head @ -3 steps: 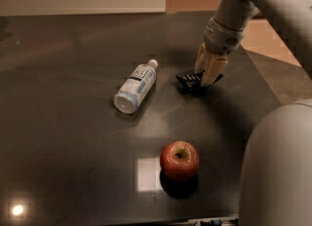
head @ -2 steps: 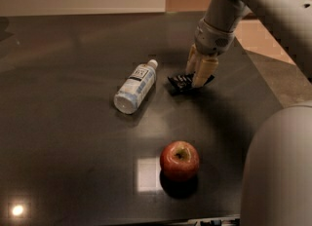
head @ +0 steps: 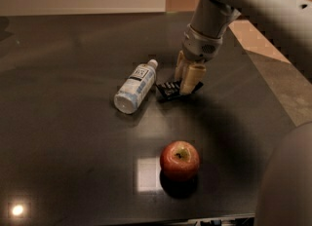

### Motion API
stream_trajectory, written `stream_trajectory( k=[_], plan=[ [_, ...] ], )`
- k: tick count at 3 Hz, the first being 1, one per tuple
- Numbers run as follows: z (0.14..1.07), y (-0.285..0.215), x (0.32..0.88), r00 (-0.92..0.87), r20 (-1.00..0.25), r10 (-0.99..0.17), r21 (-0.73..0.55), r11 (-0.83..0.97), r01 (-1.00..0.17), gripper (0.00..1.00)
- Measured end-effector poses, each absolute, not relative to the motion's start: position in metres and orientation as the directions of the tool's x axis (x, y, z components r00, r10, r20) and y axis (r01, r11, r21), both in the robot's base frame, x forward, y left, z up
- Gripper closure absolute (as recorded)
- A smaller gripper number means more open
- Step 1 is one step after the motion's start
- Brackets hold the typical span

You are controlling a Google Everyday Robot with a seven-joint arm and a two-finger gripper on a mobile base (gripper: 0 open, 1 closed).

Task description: Move rxbar chocolate near blue plastic bottle

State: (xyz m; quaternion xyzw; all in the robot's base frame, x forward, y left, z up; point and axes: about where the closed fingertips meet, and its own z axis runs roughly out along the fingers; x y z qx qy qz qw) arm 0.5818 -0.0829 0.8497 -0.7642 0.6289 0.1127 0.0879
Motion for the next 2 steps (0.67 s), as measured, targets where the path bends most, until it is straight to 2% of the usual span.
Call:
stream_trajectory(
  k=[2],
  plan=[
    [0.8447, -0.0644, 0.5646, 0.183, -0.308, -0.933, 0.015, -0.197, -0.980, 0.36]
  ],
)
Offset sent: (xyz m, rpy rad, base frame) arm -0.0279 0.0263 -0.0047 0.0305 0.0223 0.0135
